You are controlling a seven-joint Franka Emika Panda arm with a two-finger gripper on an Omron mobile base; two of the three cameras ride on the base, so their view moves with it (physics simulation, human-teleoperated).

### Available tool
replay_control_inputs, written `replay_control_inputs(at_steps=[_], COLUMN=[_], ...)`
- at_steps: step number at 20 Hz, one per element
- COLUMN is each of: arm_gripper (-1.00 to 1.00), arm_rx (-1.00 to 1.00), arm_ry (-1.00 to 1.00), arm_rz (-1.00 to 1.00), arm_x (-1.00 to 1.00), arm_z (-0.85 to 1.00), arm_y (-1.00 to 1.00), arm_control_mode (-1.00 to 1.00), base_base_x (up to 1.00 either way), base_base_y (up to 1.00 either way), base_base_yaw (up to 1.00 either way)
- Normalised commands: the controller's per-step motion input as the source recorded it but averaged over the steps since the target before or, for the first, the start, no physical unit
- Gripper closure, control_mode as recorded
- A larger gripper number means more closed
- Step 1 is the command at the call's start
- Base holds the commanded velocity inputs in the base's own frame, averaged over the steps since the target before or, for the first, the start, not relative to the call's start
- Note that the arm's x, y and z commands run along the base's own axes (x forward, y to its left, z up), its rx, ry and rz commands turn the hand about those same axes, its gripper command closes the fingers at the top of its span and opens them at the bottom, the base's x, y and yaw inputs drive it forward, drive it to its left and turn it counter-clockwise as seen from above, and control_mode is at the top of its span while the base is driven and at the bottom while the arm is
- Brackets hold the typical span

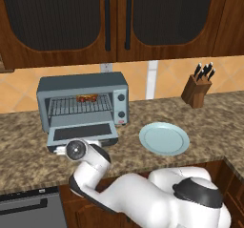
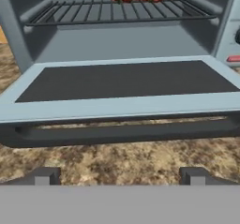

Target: Pick up the kebab skewer and baguette bread, and place them inside the toaster oven. Close the toaster oven door and start by setting the timer.

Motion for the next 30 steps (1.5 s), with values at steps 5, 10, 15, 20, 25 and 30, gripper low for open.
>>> replay_control_inputs(at_steps=[5, 10, 15, 20, 25, 30], arm_gripper=[-1.0, -1.0, -1.0, -1.0, -1.0, -1.0], arm_rx=[0.0, 0.0, -0.02, -0.01, 0.0, 0.0], arm_ry=[0.0, 0.0, 0.0, 0.0, 0.0, 0.0], arm_rz=[0.0, 0.01, 0.03, 0.04, 0.02, 0.01], arm_x=[0.09, 0.29, 0.13, 0.06, 0.25, 0.34], arm_z=[-0.02, -0.13, -0.4, -0.48, -0.29, -0.21], arm_y=[0.21, 0.1, 0.05, 0.06, 0.05, 0.03], arm_control_mode=[-1.0, -1.0, -1.0, -1.0, -1.0, -1.0], base_base_x=[0.0, 0.0, 0.0, 0.0, 0.0, 0.0], base_base_y=[0.0, 0.0, 0.0, 0.0, 0.0, 0.0], base_base_yaw=[0.0, 0.0, 0.0, 0.0, 0.0, 0.0])
